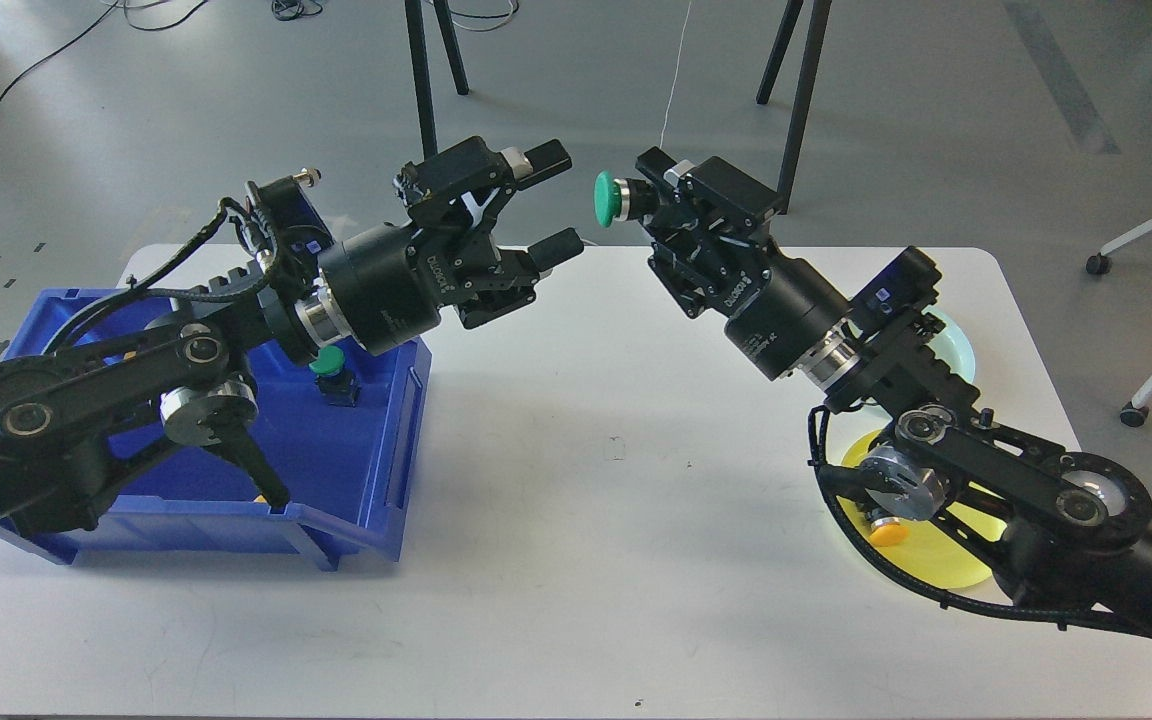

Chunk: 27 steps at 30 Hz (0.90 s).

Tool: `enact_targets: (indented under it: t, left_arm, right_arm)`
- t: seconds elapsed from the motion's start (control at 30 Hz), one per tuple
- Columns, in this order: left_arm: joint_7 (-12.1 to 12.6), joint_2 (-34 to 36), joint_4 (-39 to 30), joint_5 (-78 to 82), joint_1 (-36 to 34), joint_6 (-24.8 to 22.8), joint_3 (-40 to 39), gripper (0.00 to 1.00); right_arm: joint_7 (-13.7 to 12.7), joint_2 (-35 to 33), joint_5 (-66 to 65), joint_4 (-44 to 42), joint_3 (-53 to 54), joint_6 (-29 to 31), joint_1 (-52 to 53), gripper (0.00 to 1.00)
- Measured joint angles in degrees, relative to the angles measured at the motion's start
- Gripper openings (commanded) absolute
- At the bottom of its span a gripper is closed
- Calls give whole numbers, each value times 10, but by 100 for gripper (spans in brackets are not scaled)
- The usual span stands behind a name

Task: Pass button and place on color plate
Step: 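Grasp the green button with the right gripper and release the left, then lower the green button onto the pale green plate with the right gripper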

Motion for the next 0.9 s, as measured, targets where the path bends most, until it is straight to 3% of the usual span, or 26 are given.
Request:
enact_targets:
  t: [0.2, 0.4, 0.6, 0.9]
  left_arm:
    - [0, -1, 1, -1, 1, 0, -1, 95]
    - [-1, -1, 4, -7, 2, 0, -1, 96]
    - [-1, -1, 8, -9, 2, -1, -1, 96]
    - [-1, -2, 8, -9, 2, 0, -1, 96]
  right_arm:
    - [0, -56, -2, -46, 39, -80, -60, 9]
    - [0, -55, -36, -229, -37, -230, -54, 9]
    - [0, 5, -38, -413, -158, -245, -2, 9]
    - [0, 93, -35, -579, -209, -246, 37, 14]
